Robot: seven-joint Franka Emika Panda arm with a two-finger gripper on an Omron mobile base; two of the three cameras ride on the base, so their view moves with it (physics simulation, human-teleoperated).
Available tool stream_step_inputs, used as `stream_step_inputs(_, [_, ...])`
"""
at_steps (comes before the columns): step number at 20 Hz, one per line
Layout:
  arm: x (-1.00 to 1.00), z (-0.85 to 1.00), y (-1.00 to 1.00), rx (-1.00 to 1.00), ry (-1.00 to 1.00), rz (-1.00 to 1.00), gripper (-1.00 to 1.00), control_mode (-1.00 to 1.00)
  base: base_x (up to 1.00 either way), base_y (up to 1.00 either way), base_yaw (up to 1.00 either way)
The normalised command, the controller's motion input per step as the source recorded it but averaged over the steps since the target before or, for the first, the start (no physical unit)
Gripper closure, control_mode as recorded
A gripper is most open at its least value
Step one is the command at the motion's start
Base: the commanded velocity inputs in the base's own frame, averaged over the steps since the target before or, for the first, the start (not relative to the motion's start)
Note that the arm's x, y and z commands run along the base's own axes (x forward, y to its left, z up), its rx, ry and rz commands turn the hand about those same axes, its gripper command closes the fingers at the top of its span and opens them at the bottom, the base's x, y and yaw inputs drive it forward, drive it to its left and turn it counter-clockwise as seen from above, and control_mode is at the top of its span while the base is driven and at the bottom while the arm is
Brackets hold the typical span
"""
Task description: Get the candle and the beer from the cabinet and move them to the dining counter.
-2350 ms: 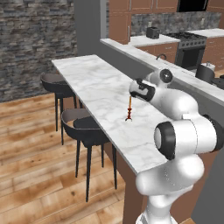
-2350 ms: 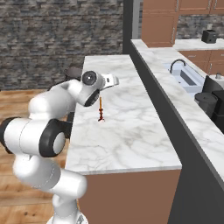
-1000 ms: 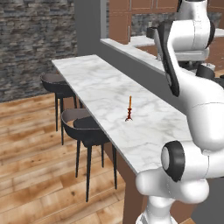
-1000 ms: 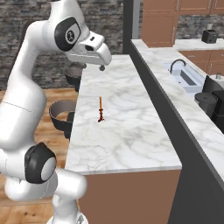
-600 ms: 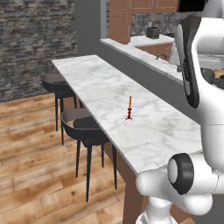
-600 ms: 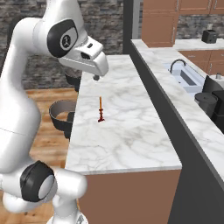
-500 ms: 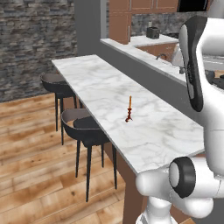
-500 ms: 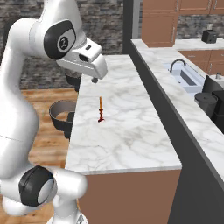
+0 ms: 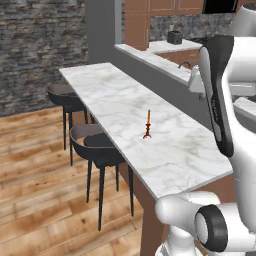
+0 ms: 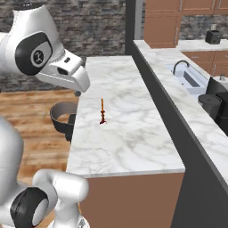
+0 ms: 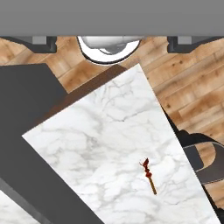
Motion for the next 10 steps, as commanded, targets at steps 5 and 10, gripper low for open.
stream_step_inputs(5, [-0.45,-0.24,0.23,0.00,0.00,0.01,-1.00,-1.00,0.00,0.00,0.00])
stream_step_inputs(10, [-0.41,-0.21,0.10,0.00,-0.02,0.00,-1.00,-1.00,0.00,0.00,0.00])
